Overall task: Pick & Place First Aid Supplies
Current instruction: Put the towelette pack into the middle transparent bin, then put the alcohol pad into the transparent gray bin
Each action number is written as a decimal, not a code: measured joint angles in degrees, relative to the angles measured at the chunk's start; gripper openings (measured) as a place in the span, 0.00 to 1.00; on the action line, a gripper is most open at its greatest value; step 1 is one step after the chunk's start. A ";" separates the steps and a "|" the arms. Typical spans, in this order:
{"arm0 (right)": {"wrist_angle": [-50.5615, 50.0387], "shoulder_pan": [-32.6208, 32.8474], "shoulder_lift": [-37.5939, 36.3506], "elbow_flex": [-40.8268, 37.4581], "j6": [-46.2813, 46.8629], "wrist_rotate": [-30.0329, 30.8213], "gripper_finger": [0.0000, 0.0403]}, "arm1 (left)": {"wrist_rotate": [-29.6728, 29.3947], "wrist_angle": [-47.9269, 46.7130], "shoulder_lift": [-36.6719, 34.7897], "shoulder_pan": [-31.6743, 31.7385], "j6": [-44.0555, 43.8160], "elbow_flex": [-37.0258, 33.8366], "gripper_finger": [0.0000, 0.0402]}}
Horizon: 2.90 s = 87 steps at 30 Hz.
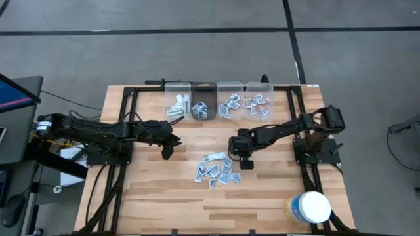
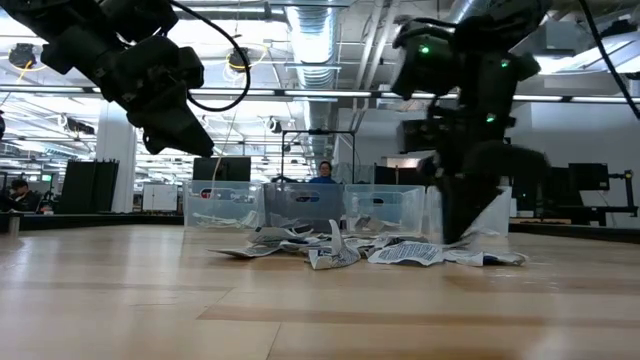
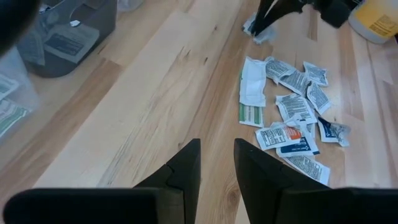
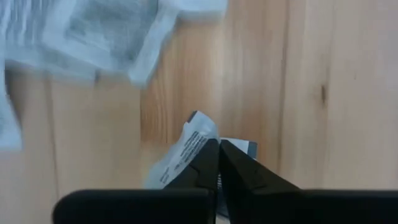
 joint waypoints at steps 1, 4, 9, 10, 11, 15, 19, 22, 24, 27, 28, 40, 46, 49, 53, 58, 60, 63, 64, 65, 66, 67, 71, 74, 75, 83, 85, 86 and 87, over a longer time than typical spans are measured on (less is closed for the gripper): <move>-0.49 -0.22 -1.07 -0.02 -0.02 -0.02 0.01 | 0.00 0.02 0.00 0.00 -0.01 0.00 0.24; -0.54 -1.12 -5.54 1.18 -0.03 0.78 0.01 | 0.00 0.05 0.00 0.00 -0.01 0.00 0.24; -2.44 -2.73 -11.69 2.86 -1.53 3.01 0.00 | 0.00 0.39 0.00 0.00 0.01 0.00 0.24; -2.68 -3.10 -12.99 3.50 -1.87 3.63 0.00 | 0.00 0.43 0.00 0.00 0.01 0.00 0.24; -2.94 -3.40 -14.17 4.06 -2.34 4.28 0.00 | 0.00 0.47 0.00 0.00 0.01 0.00 0.24; -4.36 -4.39 -18.11 6.54 -4.59 9.11 0.00 | 0.00 0.65 0.00 0.00 0.01 0.00 0.24; -4.22 -5.13 -22.43 9.67 -7.28 13.23 0.00 | 0.00 0.74 0.00 0.00 0.01 0.00 0.24; -4.22 -5.52 -24.85 11.75 -9.11 14.34 0.00 | 0.00 0.76 0.00 0.00 -0.06 0.00 0.24; -3.96 -5.93 -26.14 12.52 -10.10 14.52 0.00 | 0.00 0.81 0.00 0.00 -0.07 0.00 0.24; -3.48 -6.79 -26.94 12.77 -10.57 14.38 0.00 | 0.00 0.83 0.01 0.00 -0.10 0.02 0.24; -3.31 -7.28 -26.91 12.76 -10.87 14.22 0.00 | 0.00 0.83 0.00 0.00 -0.10 0.00 0.24; 11.21 -20.06 -16.68 12.76 -21.50 13.85 0.00 | -0.55 1.77 0.02 0.02 -0.17 0.02 0.24; 13.00 -28.41 -8.34 12.76 -20.50 12.99 0.00 | -0.66 2.16 0.02 0.02 -0.17 0.02 0.24; 10.44 -31.53 -4.96 12.76 -18.43 10.13 0.00 | -0.66 2.21 0.02 0.02 -0.17 0.02 0.24; 8.93 -33.18 -2.98 12.73 -15.25 7.98 0.00 | -0.66 2.22 0.02 0.02 -0.17 0.02 0.24; 9.17 -32.98 -2.85 12.73 -14.43 7.29 0.04 | -0.68 2.46 0.02 0.02 -0.17 0.02 0.24; 9.55 -32.97 -2.92 12.73 -14.75 6.38 0.08 | -0.81 2.54 0.02 0.00 -0.17 0.02 0.24; 9.48 -32.99 -2.92 12.76 -14.76 6.22 0.16 | -1.53 2.56 0.02 0.00 -0.17 0.02 0.24; 9.48 -32.99 -2.92 12.76 -14.76 6.22 0.18 | -1.55 2.56 0.02 0.02 -0.17 0.02 0.24; 9.48 -32.99 -2.92 12.76 -14.81 6.20 0.20 | -1.55 2.58 0.02 0.02 -0.11 0.02 0.24; 9.47 -32.97 -2.92 12.76 -15.01 6.18 0.22 | -1.55 2.58 0.02 0.02 -0.07 0.02 0.24; 9.46 -32.71 -2.92 12.76 -15.18 6.18 0.23 | -1.53 2.59 0.02 0.02 -0.06 0.02 0.24; 9.75 -30.01 -5.21 12.66 -15.46 6.02 0.24 | -1.54 2.60 0.02 0.02 -0.14 0.02 0.24; 10.19 -26.95 -8.26 12.72 -16.44 3.52 0.20 | -1.42 2.58 0.02 0.02 -0.17 0.02 0.24; 10.30 -25.86 -9.43 12.69 -16.87 2.07 0.19 | -1.21 2.58 0.02 0.02 -0.16 0.02 0.24; 9.87 -20.98 -23.24 7.64 -15.81 -5.87 0.15 | 3.70 2.10 -1.03 0.02 0.29 0.04 0.24; 9.92 -20.45 -28.30 4.46 -13.70 -5.82 0.15 | 4.80 2.04 -1.88 0.00 0.36 0.04 0.24; 9.51 -20.02 -31.00 2.90 -12.32 -5.81 0.15 | 5.09 1.63 -2.50 0.02 0.42 0.04 0.24; 8.89 -19.22 -33.66 1.53 -10.94 -5.82 0.15 | 5.11 1.13 -3.15 0.00 0.43 0.04 0.24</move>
